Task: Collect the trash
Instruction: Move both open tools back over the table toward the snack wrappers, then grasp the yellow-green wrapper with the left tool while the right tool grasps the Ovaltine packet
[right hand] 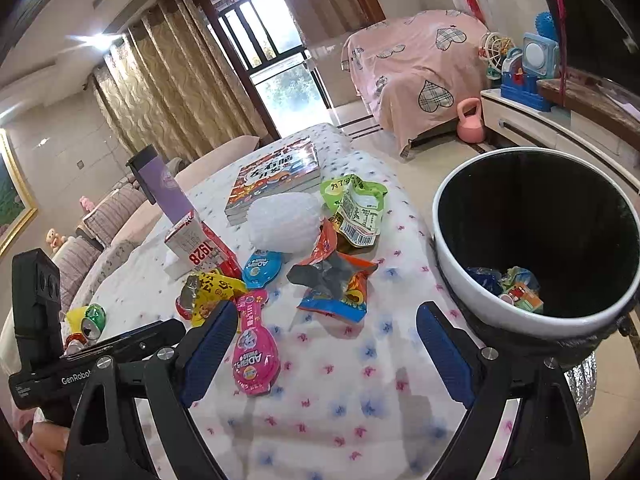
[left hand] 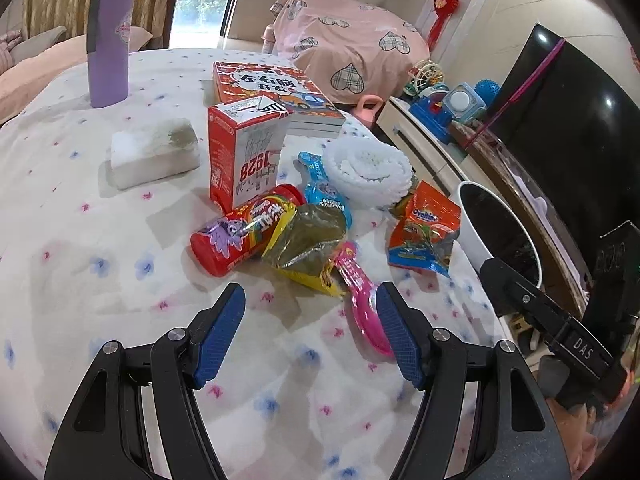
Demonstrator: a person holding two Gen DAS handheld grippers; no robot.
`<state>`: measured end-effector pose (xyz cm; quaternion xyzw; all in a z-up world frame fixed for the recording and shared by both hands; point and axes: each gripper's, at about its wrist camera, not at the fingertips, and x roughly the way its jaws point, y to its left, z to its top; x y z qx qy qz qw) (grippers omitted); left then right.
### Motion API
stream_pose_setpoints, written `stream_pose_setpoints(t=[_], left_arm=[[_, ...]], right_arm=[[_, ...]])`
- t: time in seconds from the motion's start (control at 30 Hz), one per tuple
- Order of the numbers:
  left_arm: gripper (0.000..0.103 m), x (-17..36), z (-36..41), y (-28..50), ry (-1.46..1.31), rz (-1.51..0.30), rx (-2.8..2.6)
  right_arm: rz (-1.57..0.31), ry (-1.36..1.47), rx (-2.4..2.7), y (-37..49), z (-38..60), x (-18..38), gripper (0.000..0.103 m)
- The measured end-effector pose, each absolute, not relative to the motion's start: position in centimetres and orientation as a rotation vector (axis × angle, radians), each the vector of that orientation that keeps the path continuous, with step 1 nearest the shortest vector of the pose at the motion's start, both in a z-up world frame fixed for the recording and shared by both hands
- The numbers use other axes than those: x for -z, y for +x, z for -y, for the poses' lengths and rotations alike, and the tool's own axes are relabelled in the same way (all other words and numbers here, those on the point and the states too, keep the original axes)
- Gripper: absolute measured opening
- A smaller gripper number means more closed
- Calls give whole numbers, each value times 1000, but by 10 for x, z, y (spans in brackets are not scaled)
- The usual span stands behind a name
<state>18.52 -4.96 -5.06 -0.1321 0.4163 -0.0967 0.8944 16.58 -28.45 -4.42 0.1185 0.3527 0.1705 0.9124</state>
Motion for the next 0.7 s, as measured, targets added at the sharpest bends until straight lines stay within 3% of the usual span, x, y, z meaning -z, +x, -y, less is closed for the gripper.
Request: stream_pose_setpoints(t=[0.37,0.4,0.43,0.47,0.5,0.6,0.7], left_arm=[[69,67,57,220,-251,-904,179],[63,69,57,222,-255,-910,185],[45,71,58,223,-258,-917,190],[35,73,58,225,-258,-929,197],[32,74,57,225,-261,-934,200],[31,71,55,219,-254,-913,197],[31,62,51,209,-254,-888,201]], right_arm=[[-762,196,-368,211,265,56,90],[-769,192,-368,215,264,59,84],[-785,190,-373,221,262,62,72],[-800,190,-378,225,261,65,63],[-816,188,-377,228,260,67,44],[-832,174,-371,228,258,72,5],[-816,176,-384,219,260,71,4]])
